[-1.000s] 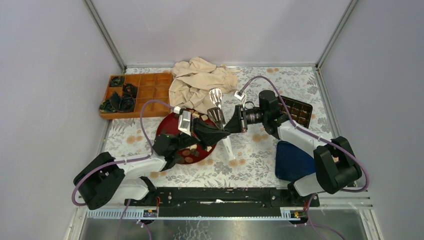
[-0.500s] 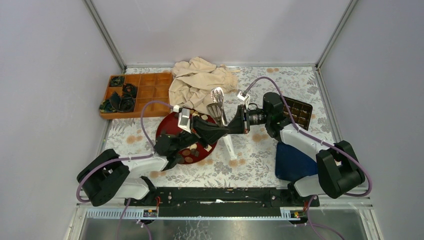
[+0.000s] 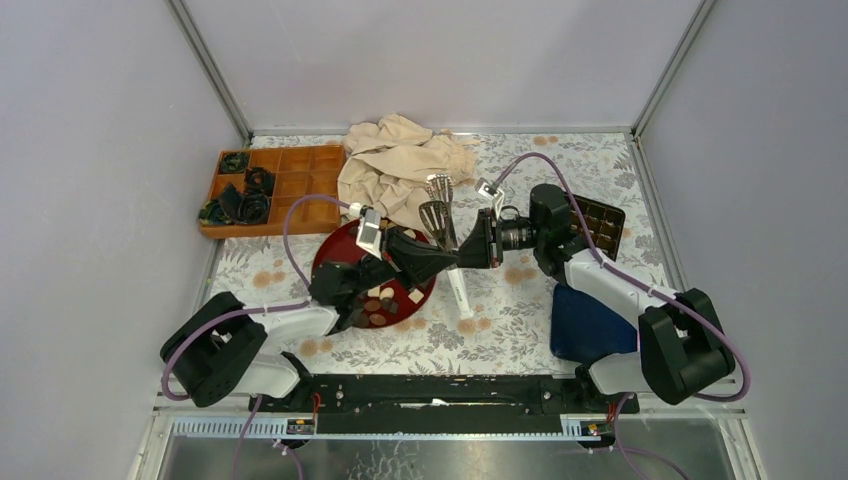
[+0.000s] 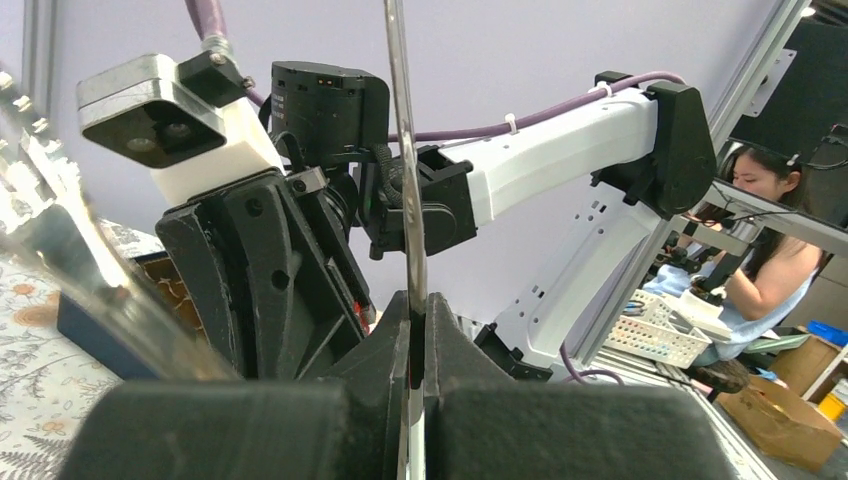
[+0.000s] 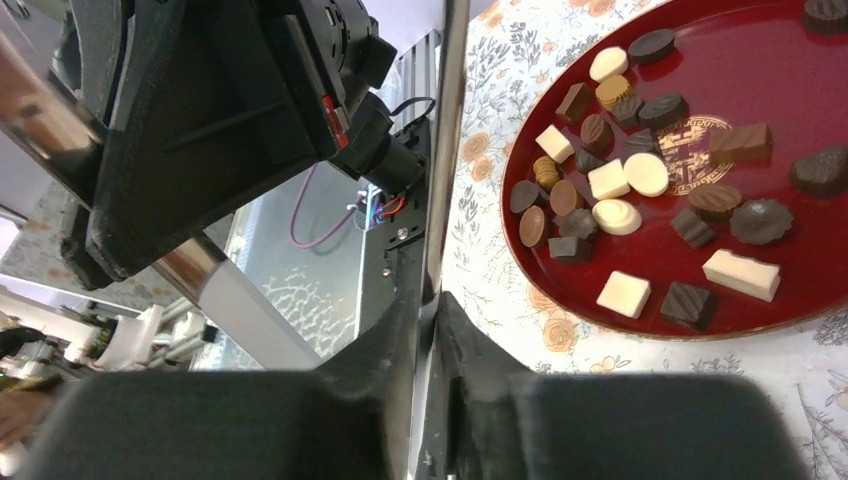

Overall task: Pack the chocolate
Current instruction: Adjust the clamp.

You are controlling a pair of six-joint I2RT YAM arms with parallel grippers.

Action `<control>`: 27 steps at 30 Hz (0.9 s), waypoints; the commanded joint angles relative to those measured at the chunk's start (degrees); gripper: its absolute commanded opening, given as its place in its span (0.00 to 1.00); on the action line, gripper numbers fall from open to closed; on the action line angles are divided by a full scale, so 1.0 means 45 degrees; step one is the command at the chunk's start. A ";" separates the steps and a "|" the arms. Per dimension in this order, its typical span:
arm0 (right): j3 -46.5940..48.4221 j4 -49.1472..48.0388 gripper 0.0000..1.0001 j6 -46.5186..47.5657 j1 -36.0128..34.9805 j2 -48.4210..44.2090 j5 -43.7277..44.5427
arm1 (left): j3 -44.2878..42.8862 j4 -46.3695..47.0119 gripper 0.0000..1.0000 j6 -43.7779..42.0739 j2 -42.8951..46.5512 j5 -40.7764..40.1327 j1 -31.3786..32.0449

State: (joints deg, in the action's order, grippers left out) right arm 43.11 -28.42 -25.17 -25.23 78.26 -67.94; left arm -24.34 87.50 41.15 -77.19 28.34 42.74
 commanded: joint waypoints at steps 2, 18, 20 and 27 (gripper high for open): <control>0.0694 0.0893 0.49 0.1356 0.0170 -0.0703 -0.0478 | 0.0016 0.1082 0.00 0.0239 0.0310 -0.0075 -0.0406; 0.0010 -0.0685 1.00 0.0053 -0.0279 -0.1185 -0.0561 | 0.1002 0.1071 0.00 0.0092 0.1799 -0.2067 -0.0978; -0.0037 -0.0583 1.00 0.0217 -0.0493 -0.1056 -0.0196 | 0.0813 0.1081 0.00 0.0078 0.1773 -0.2304 -0.0776; -0.0462 -0.1591 1.00 -0.0023 -0.1022 -0.1103 0.0159 | 0.0335 0.1089 0.00 0.0036 0.1535 -0.2985 -0.0043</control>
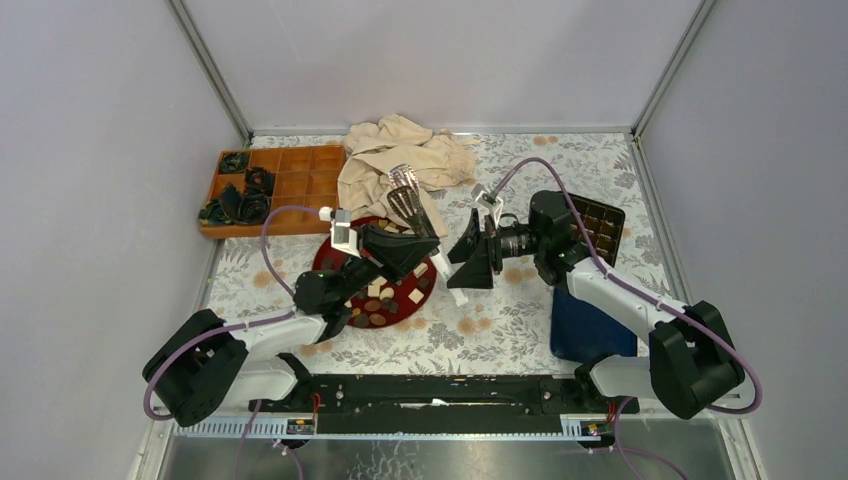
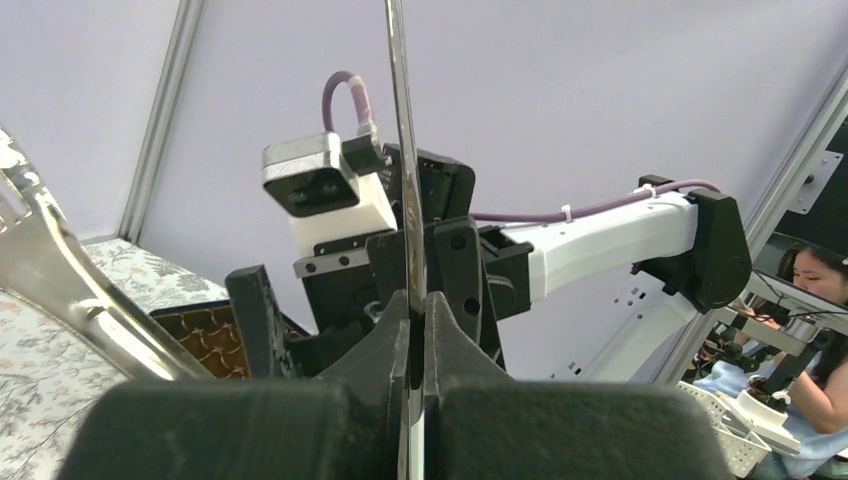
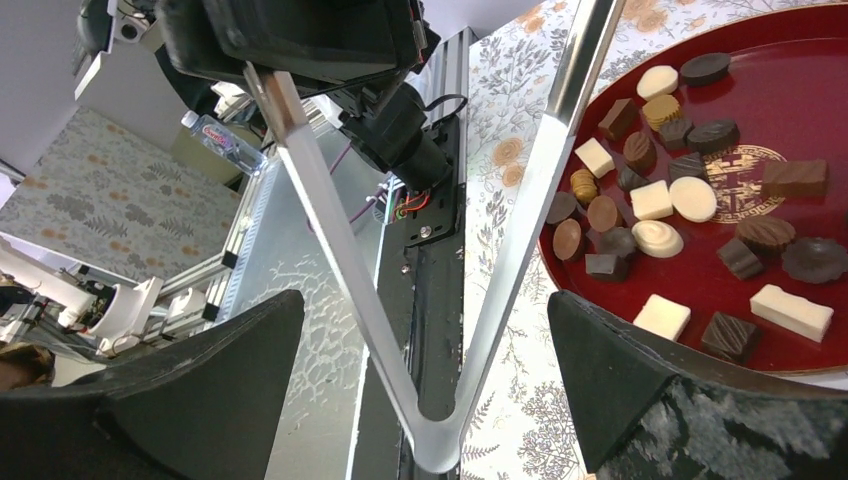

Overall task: Pack the chocolate
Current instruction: Adjust the clamp.

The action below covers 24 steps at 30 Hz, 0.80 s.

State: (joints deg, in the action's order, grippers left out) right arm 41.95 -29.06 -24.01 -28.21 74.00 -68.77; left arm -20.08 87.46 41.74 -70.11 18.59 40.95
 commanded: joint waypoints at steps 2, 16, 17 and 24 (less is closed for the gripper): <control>-0.0492 -0.2317 1.00 -0.0762 -0.0399 -0.0277 0.0612 | -0.0770 0.1107 0.00 -0.0034 -0.0233 -0.1020 0.0626; -0.1425 -0.6259 0.79 -0.3825 -0.0431 -0.0639 0.1243 | -0.1218 0.1154 0.00 0.0500 -0.1219 -0.2831 0.1830; -0.1459 -0.6353 0.78 -0.3942 -0.0424 -0.0642 0.1272 | -0.1200 0.1168 0.00 0.0475 -0.1218 -0.2941 0.1864; -0.1519 -0.6792 0.77 -0.4835 -0.0424 -0.0629 0.1800 | -0.0993 0.1189 0.00 0.0562 -0.1207 -0.3884 0.2062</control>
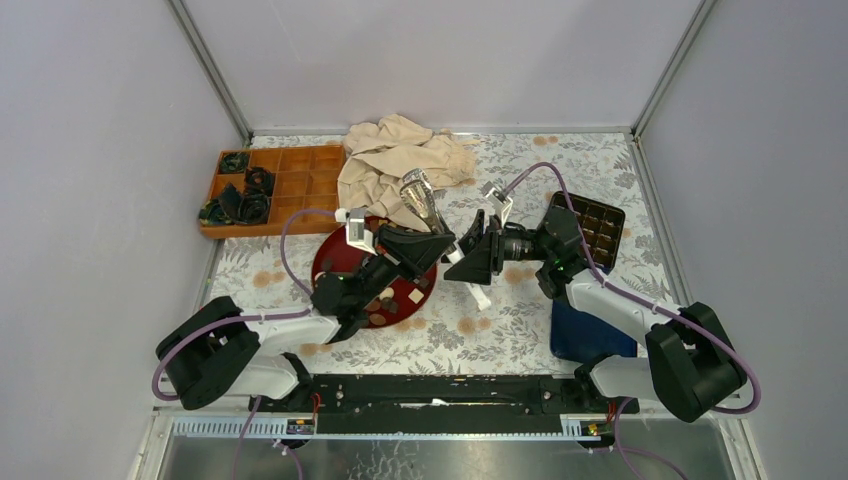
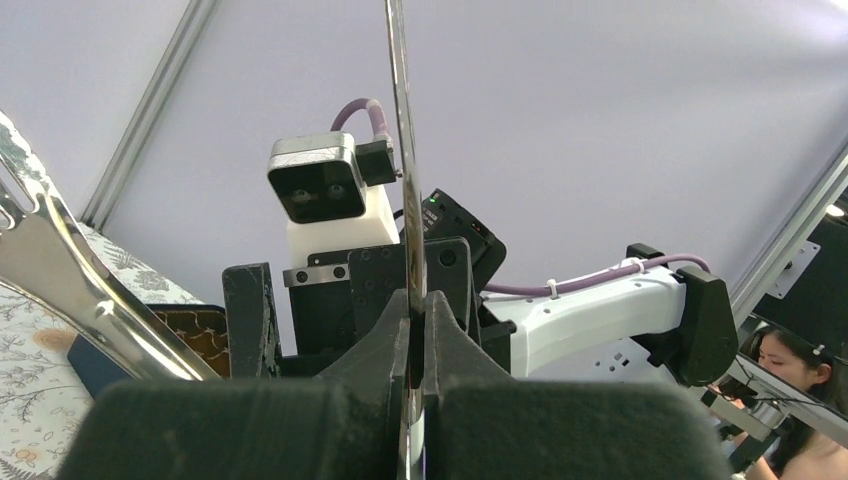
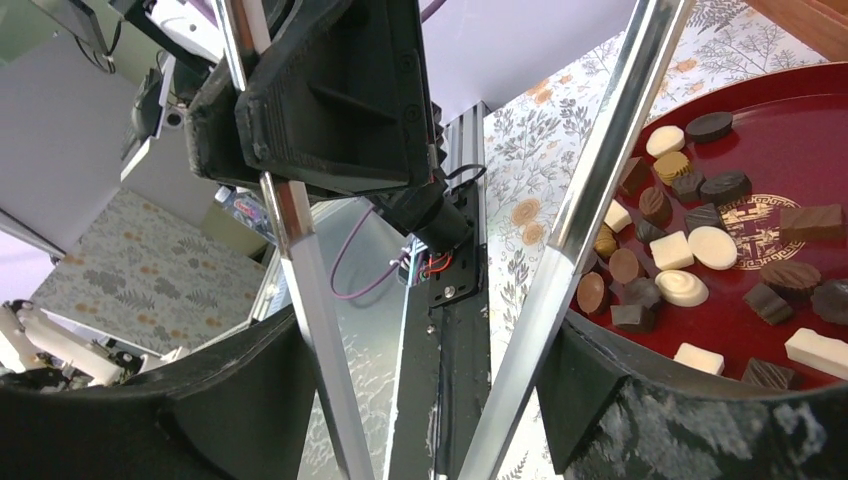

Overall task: Pack the chocolate
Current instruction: Adjust the clamp.

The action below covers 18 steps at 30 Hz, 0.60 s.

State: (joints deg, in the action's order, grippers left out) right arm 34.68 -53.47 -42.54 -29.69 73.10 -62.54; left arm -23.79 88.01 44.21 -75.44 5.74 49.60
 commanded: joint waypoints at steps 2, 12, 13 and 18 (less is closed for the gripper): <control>0.0075 -0.1490 0.77 -0.0965 -0.0084 -0.0388 0.0569 | -0.0182 0.1068 0.00 0.0044 -0.0085 -0.1133 0.0200; 0.0236 -0.1402 0.78 -0.1531 -0.0014 -0.0270 0.0634 | 0.0099 0.1068 0.00 -0.0173 0.0211 -0.1753 0.0246; 0.0286 -0.1250 0.81 -0.1540 -0.0019 -0.0236 0.0627 | 0.0132 0.1068 0.00 -0.0175 0.0235 -0.1772 0.0239; 0.0400 -0.1007 0.80 -0.1614 -0.0012 -0.0155 0.0551 | 0.0248 0.1065 0.00 -0.0156 0.0247 -0.1926 0.0233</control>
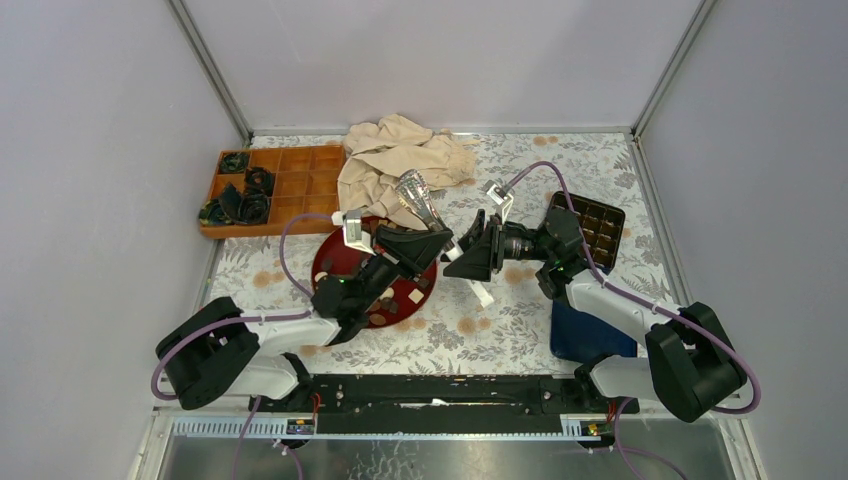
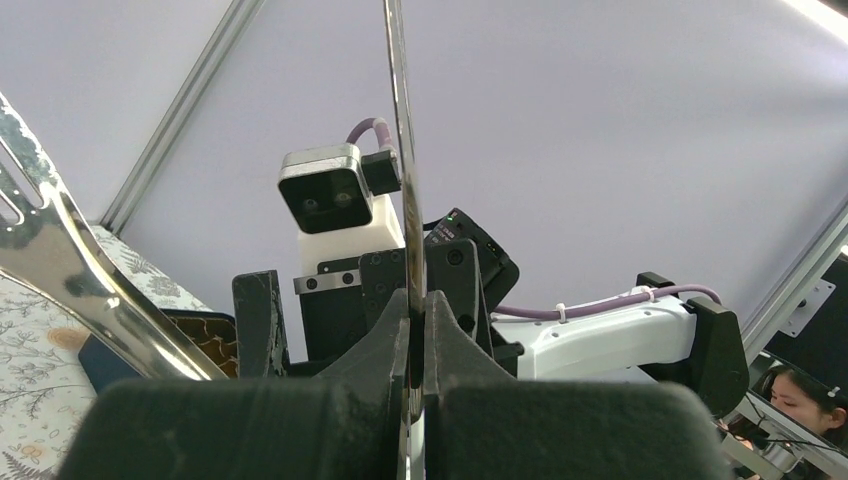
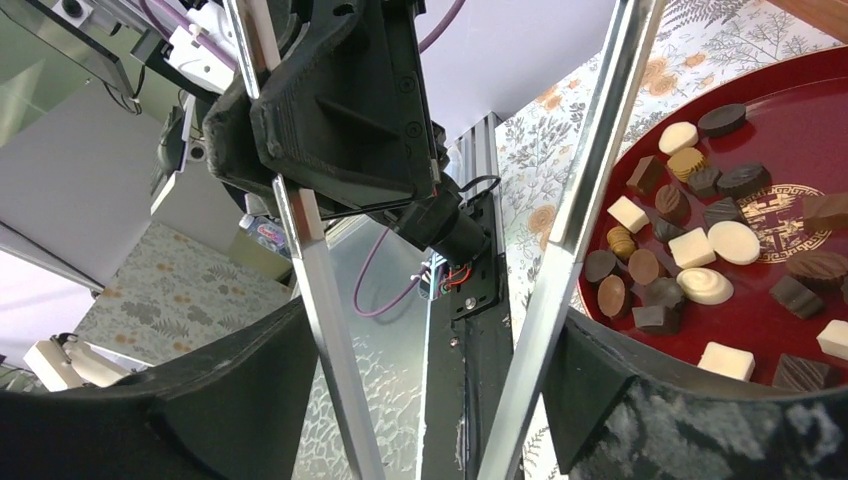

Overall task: Pack the chocolate
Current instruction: Adjust the clamp.

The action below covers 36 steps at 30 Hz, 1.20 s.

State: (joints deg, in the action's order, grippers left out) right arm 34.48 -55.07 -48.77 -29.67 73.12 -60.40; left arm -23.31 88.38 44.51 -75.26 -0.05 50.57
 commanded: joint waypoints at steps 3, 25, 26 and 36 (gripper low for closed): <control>0.0449 -0.0643 0.70 -0.0253 -0.0024 -0.0108 0.0063 | 0.0169 0.0985 0.00 -0.0224 0.0192 -0.0798 0.0033; 0.0988 0.0658 0.50 0.0266 0.0226 0.0237 -0.0148 | 0.2545 0.0927 0.83 -0.0058 0.2113 -0.2493 0.0013; 0.1073 0.1137 0.49 0.0564 0.0317 0.0184 -0.0183 | 0.2922 0.0927 0.84 -0.0056 0.2392 -0.2515 0.0013; 0.2586 0.6851 0.43 0.5192 0.1092 -0.0148 0.0441 | 0.5920 -0.3323 0.85 0.0705 0.8412 -0.2515 -0.0018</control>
State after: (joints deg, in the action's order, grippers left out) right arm 40.77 -35.64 -37.69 -25.76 74.63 -60.45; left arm -0.34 85.17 47.51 -49.28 -10.46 50.63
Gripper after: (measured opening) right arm 0.463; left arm 0.866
